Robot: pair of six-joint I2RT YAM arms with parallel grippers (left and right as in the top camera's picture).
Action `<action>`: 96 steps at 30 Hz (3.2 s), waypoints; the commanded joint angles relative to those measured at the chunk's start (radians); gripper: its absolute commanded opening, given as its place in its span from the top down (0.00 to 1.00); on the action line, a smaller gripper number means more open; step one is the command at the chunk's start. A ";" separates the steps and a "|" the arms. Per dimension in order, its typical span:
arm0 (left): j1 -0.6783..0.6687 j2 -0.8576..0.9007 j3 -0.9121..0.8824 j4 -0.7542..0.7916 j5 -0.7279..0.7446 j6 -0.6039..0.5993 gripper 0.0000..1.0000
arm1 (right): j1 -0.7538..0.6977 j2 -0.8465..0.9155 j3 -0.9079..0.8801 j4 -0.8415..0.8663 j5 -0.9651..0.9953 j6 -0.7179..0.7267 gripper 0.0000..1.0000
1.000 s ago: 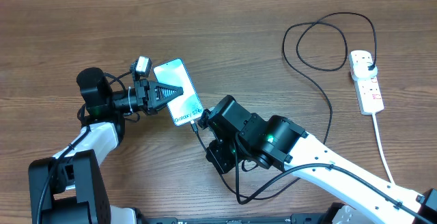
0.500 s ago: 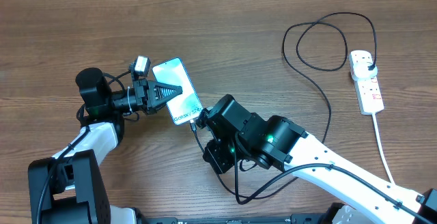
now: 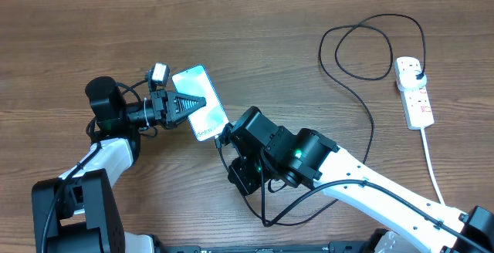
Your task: Plug charger to phone and switch on socket
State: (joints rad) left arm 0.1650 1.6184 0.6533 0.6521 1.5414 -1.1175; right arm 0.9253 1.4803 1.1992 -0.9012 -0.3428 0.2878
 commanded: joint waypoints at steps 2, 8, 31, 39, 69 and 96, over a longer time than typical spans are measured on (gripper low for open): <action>-0.002 -0.003 0.015 0.007 0.039 0.076 0.96 | 0.000 -0.001 0.006 0.010 0.008 0.003 0.96; -0.002 -0.003 0.015 0.007 0.039 0.101 0.96 | 0.000 -0.016 0.006 -0.002 0.012 0.003 0.96; -0.002 -0.003 0.015 0.007 0.038 0.128 0.96 | 0.000 -0.028 0.006 -0.023 0.027 0.003 0.96; -0.002 -0.003 0.015 0.007 0.039 0.131 0.96 | 0.000 -0.028 0.006 -0.023 0.027 0.003 0.96; -0.002 -0.003 0.015 0.007 0.039 0.131 0.96 | 0.000 -0.028 0.006 -0.029 0.034 -0.080 0.96; -0.002 -0.003 0.015 0.007 0.038 0.132 0.96 | 0.000 -0.029 0.006 -0.037 0.049 -0.084 0.96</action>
State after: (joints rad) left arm 0.1650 1.6184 0.6533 0.6521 1.5528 -1.0134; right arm 0.9253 1.4784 1.1992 -0.9356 -0.2882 0.2096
